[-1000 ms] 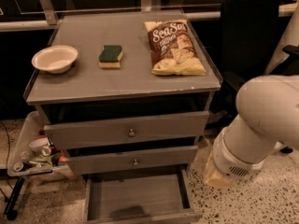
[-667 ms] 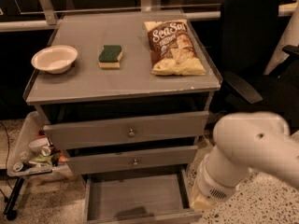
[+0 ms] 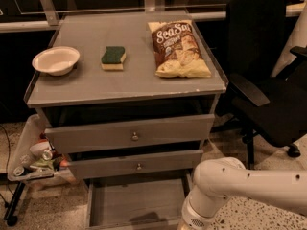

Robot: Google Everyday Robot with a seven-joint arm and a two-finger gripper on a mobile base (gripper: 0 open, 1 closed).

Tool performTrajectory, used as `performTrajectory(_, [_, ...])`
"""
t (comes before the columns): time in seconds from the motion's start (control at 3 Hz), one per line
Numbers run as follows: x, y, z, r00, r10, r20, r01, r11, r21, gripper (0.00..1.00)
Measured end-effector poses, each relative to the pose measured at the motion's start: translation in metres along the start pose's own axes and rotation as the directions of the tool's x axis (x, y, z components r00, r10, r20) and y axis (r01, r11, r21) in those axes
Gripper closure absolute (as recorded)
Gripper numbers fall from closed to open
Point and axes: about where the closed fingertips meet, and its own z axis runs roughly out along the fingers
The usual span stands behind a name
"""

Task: Close bottom drawer

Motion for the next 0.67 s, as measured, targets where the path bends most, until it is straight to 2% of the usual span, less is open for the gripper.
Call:
performTrajectory(0.33, [0.0, 0.0, -0.001, 1.0, 0.0, -0.001, 0.0, 1.0, 0.002, 1.0])
performTrajectory(0.67, [0.008, -0.009, 0.036, 1.0, 0.022, 0.005, -0.022, 0.9994, -0.027, 1.0])
